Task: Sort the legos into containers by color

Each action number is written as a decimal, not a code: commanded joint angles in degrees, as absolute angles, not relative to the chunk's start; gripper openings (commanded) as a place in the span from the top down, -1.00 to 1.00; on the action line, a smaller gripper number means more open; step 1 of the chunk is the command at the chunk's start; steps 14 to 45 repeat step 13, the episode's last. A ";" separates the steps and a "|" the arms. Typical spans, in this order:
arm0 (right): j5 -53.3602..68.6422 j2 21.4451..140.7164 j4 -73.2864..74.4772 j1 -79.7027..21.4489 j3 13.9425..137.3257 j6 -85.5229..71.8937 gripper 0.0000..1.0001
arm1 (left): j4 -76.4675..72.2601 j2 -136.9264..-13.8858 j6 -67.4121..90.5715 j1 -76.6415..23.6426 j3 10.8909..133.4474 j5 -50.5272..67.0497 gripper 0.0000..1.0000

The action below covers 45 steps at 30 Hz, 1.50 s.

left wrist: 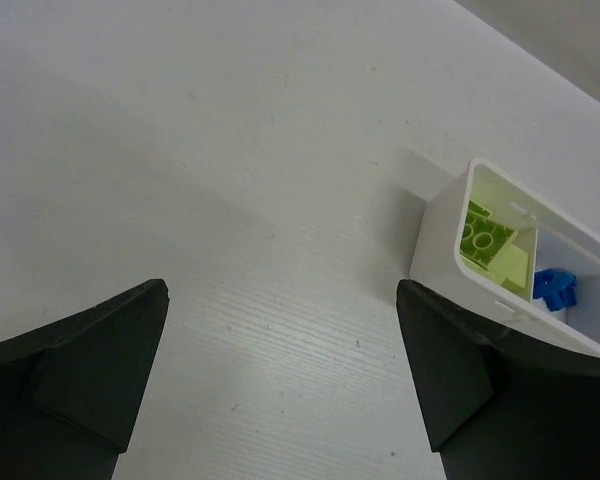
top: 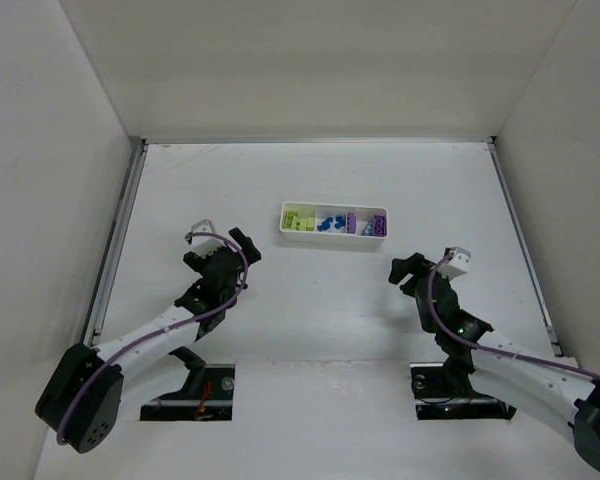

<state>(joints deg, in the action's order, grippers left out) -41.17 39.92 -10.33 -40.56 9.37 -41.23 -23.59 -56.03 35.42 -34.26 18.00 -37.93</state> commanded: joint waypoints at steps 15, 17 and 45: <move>-44.12 42.80 -13.54 -40.03 10.37 -43.06 -1.00 | -22.68 -65.73 38.14 -30.72 22.41 -39.55 -1.00; -44.12 42.80 -13.54 -40.03 10.37 -43.06 -1.00 | -22.68 -65.73 38.14 -30.72 22.41 -39.55 -1.00; -44.12 42.80 -13.54 -40.03 10.37 -43.06 -1.00 | -22.68 -65.73 38.14 -30.72 22.41 -39.55 -1.00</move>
